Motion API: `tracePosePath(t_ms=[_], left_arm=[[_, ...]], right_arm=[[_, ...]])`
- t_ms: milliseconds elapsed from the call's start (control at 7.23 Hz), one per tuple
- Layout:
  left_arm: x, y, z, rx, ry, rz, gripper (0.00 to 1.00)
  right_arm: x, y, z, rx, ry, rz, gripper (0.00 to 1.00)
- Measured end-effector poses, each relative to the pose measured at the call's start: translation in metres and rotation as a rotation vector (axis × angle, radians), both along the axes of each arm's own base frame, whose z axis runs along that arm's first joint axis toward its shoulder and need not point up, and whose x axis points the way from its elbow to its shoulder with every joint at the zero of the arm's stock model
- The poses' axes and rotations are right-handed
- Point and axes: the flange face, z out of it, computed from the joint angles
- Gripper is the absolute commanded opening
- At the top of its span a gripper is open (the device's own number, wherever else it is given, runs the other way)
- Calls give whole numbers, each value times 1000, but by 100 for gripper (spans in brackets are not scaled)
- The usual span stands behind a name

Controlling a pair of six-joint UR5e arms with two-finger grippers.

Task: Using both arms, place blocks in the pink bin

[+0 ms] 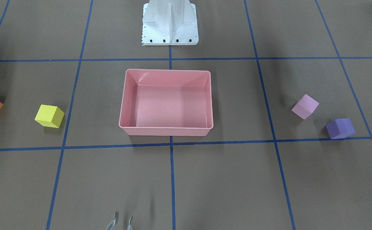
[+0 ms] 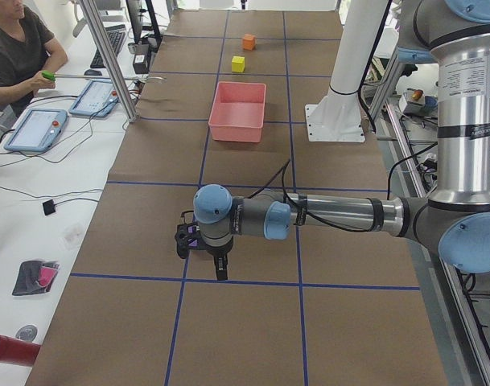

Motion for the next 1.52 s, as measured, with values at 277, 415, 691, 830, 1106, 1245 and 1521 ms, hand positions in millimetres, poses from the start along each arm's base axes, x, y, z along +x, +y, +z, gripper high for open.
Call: tracePosePath(t_ms=[277, 415, 691, 830, 1106, 1245, 1521], left_arm=[[1, -1, -5, 12, 3, 1, 100], [1, -2, -6, 15, 6, 0, 100], [2, -1, -7, 19, 9, 3, 100], [3, -2, -8, 31, 9, 4, 100], [4, -3, -9, 69, 12, 3, 100], [4, -2, -4, 72, 12, 5, 100], [5, -7, 17, 103, 13, 8, 100]], right_arm=[[0, 2, 1, -4, -1, 2, 100], [0, 2, 0, -3, -1, 3, 100], [0, 1, -4, 3, -3, 4, 100], [0, 0, -6, 6, -4, 5, 100], [-1, -1, -11, 18, -7, 4, 100], [-2, -2, -15, 33, -10, 0, 100], [-28, -6, -21, 117, -25, -54, 100]])
